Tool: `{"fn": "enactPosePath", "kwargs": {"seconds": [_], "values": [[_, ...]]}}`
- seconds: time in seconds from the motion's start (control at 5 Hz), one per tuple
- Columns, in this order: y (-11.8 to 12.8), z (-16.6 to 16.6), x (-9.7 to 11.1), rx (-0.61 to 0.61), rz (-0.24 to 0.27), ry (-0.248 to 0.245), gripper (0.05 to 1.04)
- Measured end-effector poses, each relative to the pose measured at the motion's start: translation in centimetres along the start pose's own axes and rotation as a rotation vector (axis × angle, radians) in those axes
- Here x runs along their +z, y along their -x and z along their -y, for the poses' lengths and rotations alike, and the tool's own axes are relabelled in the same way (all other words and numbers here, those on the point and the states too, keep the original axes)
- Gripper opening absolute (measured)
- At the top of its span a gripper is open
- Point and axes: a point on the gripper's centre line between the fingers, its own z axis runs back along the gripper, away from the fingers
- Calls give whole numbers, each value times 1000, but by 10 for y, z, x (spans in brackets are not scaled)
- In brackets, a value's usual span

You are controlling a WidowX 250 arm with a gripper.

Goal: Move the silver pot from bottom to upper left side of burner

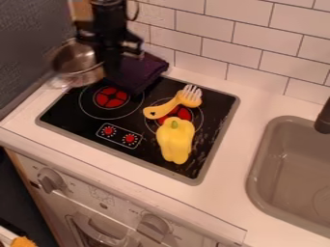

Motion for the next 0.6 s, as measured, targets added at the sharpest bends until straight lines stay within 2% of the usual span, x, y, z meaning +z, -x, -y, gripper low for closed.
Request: {"fn": "enactPosePath", "kwargs": {"seconds": [0.2, 0.6], "values": [[-28, 10, -9, 2, 2, -19, 79], [-56, 22, -21, 2, -2, -38, 79]]}}
